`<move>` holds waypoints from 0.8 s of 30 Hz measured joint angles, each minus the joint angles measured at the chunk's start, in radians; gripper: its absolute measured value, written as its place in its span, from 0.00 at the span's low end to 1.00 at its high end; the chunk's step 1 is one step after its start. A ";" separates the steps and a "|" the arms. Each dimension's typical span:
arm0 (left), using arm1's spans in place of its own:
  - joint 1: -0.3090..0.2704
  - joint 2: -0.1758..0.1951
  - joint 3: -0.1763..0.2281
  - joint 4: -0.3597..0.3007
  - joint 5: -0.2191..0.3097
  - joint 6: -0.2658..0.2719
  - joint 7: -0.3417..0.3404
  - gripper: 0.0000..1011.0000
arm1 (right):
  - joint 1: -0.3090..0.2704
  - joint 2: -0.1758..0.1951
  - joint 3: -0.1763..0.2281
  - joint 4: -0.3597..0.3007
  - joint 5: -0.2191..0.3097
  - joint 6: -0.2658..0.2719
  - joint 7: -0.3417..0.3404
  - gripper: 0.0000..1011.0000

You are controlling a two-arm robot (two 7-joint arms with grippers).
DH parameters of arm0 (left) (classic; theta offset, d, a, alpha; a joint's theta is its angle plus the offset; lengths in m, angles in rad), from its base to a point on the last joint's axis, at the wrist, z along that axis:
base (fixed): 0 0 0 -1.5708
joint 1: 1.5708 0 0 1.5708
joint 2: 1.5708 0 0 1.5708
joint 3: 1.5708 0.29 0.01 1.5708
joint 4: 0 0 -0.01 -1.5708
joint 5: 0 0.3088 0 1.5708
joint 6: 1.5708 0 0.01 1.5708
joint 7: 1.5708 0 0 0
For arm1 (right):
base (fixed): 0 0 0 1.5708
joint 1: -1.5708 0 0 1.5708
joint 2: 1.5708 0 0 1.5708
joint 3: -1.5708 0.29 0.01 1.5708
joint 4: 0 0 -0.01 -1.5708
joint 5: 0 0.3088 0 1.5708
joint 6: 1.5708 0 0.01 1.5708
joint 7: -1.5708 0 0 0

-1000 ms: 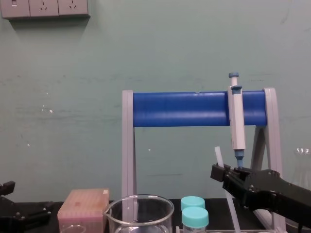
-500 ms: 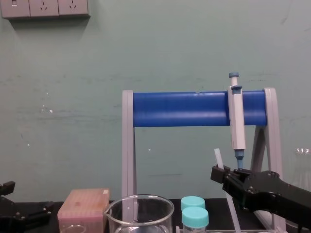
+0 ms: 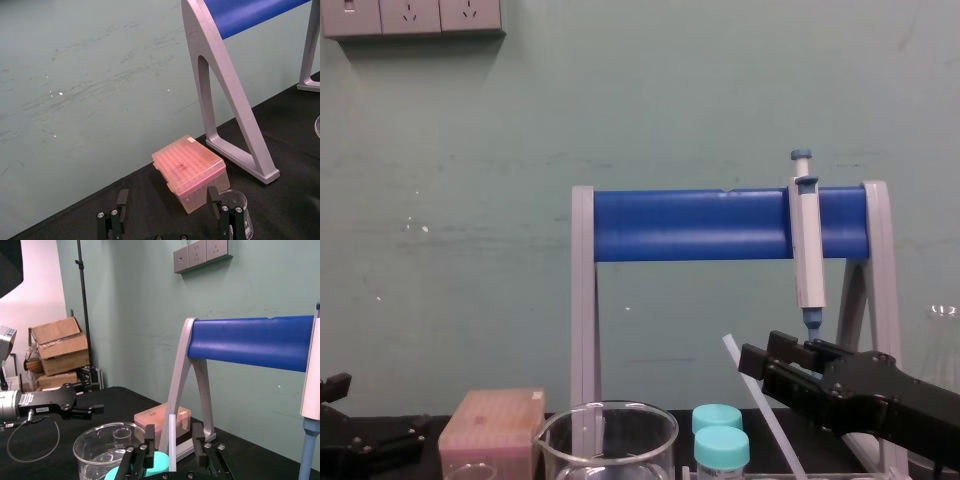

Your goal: Pick up the stirring rod with one hand, then place it down.

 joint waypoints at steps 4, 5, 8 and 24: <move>0.000 0.000 0.000 0.000 0.000 0.000 0.000 0.99 | 0.000 0.000 0.000 0.000 0.000 0.000 0.000 0.56; 0.000 0.000 0.000 0.000 0.000 0.000 0.000 0.99 | 0.000 0.000 0.000 -0.001 0.000 0.000 0.001 0.59; 0.000 0.000 0.000 0.000 0.000 0.000 0.000 0.99 | 0.000 0.000 0.000 -0.001 0.001 0.000 0.001 0.70; 0.000 0.000 0.000 0.000 0.000 0.000 0.000 0.99 | -0.045 -0.025 0.143 -0.066 -0.192 0.075 -0.471 0.99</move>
